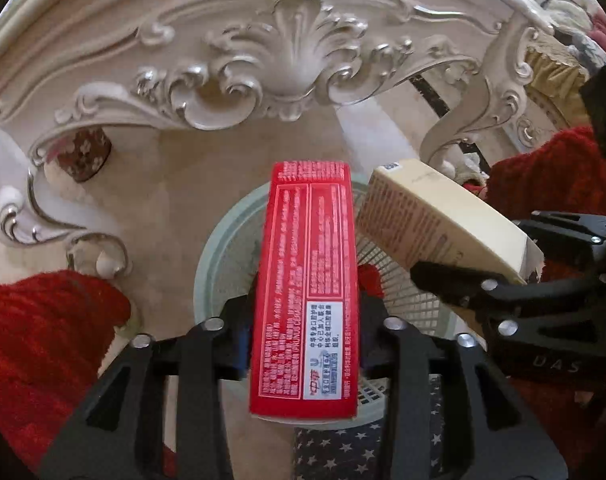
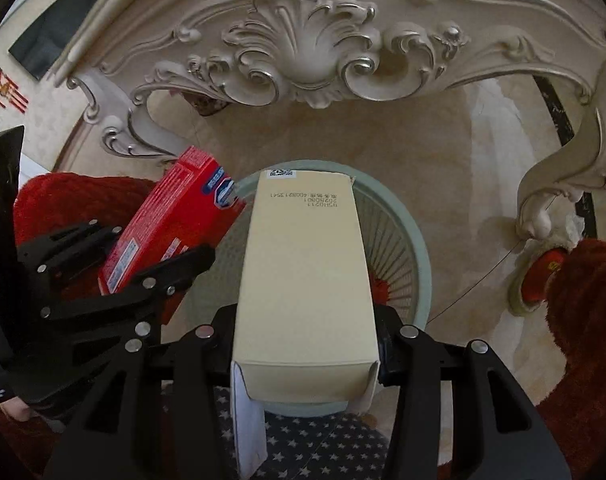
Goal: Collect trash
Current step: 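Open both tools over the wastebasket to drop the boxes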
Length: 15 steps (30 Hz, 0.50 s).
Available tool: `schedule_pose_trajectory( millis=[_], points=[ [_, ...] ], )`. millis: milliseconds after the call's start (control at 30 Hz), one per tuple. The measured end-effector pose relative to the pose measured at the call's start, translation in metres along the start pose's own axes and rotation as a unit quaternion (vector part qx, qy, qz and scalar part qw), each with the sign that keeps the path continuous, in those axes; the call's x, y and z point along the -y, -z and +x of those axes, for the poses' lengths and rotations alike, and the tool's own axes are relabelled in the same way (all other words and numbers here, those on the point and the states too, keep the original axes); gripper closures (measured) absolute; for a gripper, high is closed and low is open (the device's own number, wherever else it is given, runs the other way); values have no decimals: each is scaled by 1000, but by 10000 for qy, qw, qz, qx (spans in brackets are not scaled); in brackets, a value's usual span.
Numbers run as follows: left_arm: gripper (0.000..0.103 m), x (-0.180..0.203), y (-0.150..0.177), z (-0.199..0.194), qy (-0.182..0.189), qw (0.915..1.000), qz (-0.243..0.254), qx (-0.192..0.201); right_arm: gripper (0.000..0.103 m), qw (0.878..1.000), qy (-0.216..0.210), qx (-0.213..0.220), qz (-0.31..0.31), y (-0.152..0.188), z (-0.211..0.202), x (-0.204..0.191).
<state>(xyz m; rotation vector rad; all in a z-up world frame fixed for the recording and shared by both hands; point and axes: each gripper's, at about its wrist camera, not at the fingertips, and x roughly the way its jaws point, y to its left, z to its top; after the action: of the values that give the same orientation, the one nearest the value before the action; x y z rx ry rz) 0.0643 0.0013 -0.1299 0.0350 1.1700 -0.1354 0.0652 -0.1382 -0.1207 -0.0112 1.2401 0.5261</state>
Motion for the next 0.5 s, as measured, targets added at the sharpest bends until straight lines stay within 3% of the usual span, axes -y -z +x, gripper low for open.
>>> schedule_pose_trajectory(
  millis=[67,133,200,500],
  points=[
    [25,-9,-1,2,-274,9995,-166,-25,48,9999,100,68,104,-1,1,6],
    [16,-20,-1,2,-269,9988,-405,-18,31,9992,160,123,344,2,1,18],
    [13,-26,0,1,-50,9981,-605,24,27,9985,156,149,496,3,-3,25],
    [12,-17,-1,2,-36,9992,-384,52,27,9975,211,149,663,8,-1,32]
  ],
)
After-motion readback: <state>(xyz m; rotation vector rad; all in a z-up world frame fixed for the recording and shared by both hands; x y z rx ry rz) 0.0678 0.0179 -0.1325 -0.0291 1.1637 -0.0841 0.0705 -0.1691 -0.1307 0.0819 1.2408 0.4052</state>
